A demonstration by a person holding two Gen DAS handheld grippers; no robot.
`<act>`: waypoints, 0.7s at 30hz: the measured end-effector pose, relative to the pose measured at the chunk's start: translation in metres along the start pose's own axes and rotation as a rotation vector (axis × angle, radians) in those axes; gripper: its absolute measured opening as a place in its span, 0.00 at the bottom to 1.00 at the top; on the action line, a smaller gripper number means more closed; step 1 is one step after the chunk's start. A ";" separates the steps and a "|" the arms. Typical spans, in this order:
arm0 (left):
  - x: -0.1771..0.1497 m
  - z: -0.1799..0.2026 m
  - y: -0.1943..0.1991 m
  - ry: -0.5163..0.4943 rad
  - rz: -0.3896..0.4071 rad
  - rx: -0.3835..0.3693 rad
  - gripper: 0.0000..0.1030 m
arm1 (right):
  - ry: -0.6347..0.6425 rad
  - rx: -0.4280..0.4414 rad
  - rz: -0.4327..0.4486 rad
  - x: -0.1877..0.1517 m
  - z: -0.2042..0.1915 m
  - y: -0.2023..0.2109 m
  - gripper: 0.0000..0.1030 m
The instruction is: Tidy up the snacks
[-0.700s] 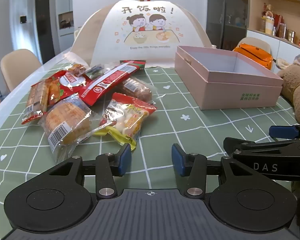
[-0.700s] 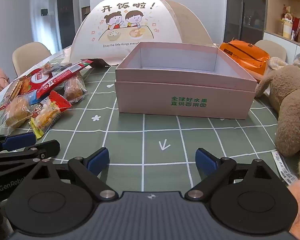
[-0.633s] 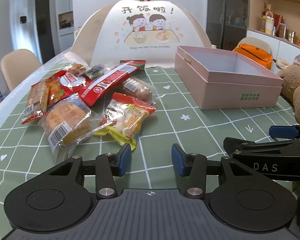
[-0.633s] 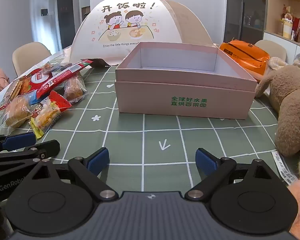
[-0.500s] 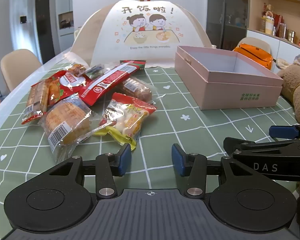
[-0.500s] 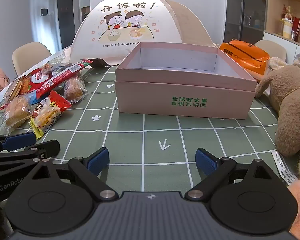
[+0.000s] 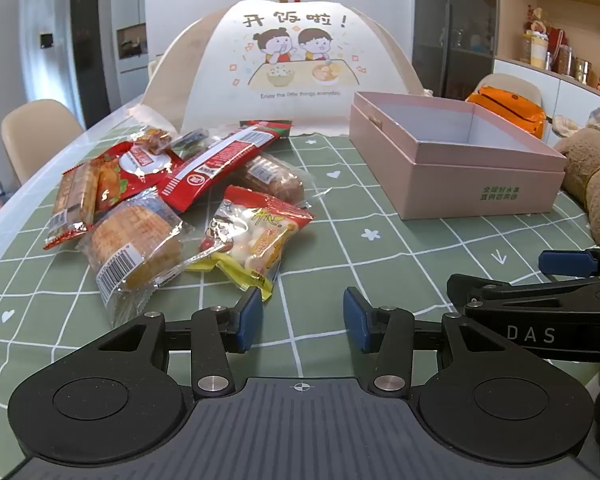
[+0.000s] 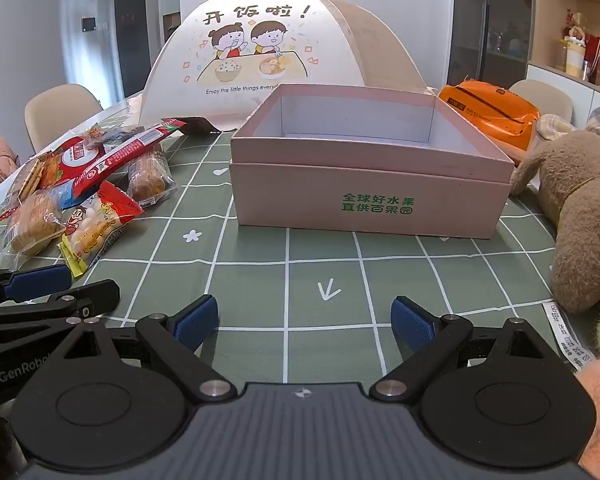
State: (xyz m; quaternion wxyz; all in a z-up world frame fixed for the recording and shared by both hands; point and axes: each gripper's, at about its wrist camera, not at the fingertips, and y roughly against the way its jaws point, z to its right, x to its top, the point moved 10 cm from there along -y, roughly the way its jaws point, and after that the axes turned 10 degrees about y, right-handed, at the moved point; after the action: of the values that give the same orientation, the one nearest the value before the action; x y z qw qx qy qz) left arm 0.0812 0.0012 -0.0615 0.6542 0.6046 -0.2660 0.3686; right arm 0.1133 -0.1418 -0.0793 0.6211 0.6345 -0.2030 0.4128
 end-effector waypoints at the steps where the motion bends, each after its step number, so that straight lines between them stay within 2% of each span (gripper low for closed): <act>1: 0.000 0.000 0.000 -0.001 0.000 0.001 0.49 | 0.000 0.000 0.000 0.000 0.000 0.000 0.91; 21: -0.001 -0.001 -0.003 -0.002 0.001 0.001 0.49 | 0.000 0.000 0.000 0.000 0.000 0.000 0.92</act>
State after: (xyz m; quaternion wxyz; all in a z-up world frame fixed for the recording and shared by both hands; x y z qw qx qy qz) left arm 0.0824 0.0022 -0.0644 0.6534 0.6053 -0.2666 0.3683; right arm 0.1136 -0.1420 -0.0792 0.6211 0.6346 -0.2029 0.4128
